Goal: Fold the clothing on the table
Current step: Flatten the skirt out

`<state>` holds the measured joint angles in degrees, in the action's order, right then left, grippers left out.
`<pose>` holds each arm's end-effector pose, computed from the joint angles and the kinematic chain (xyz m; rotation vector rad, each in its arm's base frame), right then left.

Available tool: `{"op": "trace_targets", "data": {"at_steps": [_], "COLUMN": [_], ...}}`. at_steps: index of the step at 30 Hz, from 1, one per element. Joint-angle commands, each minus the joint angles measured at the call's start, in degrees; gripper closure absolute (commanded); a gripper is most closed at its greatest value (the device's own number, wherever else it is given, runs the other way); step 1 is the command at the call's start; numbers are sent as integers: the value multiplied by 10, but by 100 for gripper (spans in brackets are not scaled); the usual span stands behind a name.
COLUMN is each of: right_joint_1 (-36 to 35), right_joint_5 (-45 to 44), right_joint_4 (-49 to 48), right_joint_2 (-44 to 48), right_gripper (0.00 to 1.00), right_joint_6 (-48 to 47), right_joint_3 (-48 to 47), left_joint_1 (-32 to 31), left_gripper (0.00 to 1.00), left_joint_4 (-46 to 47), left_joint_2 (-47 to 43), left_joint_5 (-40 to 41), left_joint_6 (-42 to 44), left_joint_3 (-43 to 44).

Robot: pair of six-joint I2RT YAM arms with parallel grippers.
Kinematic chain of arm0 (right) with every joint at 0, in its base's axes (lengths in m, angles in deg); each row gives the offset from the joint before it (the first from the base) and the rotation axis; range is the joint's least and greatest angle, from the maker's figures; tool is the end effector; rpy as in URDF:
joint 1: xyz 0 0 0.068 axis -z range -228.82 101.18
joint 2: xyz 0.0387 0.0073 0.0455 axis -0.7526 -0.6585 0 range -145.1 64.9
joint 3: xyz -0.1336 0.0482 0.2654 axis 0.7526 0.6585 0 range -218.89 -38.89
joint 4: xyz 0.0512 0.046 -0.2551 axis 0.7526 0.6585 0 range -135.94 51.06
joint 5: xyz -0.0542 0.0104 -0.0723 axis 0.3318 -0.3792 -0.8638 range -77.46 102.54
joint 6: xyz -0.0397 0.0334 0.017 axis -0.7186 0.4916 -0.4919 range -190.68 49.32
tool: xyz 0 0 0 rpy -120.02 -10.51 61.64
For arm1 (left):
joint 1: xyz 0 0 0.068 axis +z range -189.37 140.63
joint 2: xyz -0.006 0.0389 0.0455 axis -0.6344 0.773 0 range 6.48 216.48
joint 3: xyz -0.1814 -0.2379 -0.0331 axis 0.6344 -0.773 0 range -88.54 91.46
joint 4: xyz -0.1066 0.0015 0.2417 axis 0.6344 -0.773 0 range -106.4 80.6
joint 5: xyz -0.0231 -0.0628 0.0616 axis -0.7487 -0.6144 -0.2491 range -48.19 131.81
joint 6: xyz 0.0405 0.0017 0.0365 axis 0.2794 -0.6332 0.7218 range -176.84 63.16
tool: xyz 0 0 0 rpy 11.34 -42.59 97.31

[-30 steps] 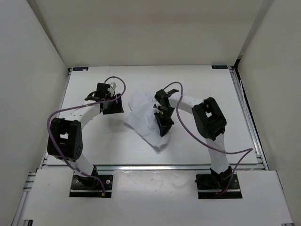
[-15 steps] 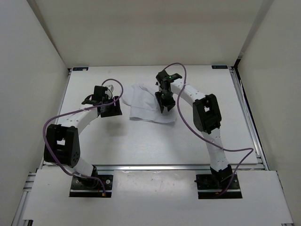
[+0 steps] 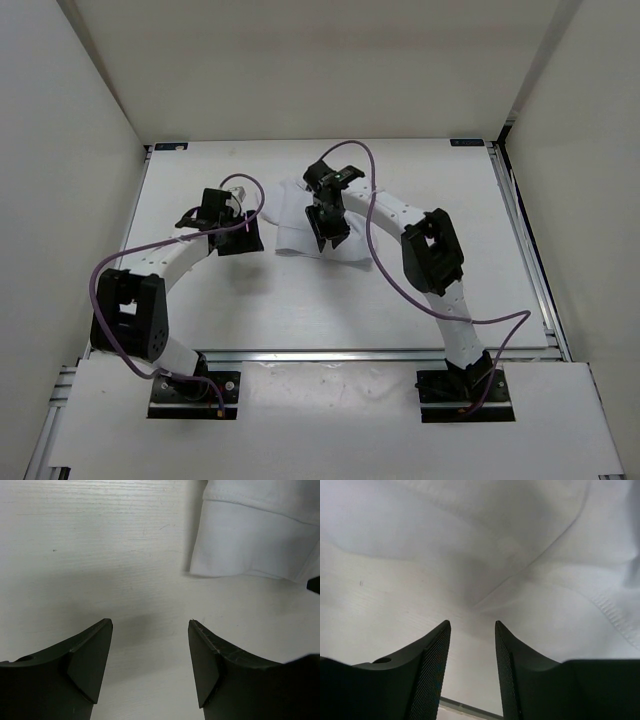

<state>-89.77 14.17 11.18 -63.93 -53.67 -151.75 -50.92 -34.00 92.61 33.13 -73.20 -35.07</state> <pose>0.3699 0.3225 0.2253 -0.6047 2.8233 0.2438 0.2938 -0.0657 0.2299 -0.0514 2.5979 -0.3756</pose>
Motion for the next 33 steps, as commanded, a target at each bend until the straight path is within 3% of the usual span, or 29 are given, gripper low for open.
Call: {"op": "trace_targets", "data": {"at_steps": [1, 9, 22, 25, 27, 33], "right_joint_1": [21, 56, 54, 48, 47, 30], "right_joint_5": [-3, 37, 33, 34, 25, -14], "right_joint_4": [13, -17, 6, 11, 21, 102], "right_joint_2": [-30, -59, -111, -128, -139, -142], "right_gripper": [53, 60, 61, 73, 98, 99], "right_joint_6": [49, 141, 146, 137, 130, 100], "right_joint_3": [-58, -82, -123, -123, -136, -262], "left_joint_1": [1, 8, 19, 21, 22, 23], "left_gripper": [27, 27, 28, 27, 28, 27], "left_joint_4": [15, 21, 29, 31, 31, 23], "left_joint_2": [-35, -37, -33, -32, -35, -33], "left_joint_5": [-16, -27, -37, -36, -38, -34], "left_joint_6": [1, 1, 0, -2, -1, 1], "left_joint_3": [-9, -18, -21, -24, -26, -25]}}
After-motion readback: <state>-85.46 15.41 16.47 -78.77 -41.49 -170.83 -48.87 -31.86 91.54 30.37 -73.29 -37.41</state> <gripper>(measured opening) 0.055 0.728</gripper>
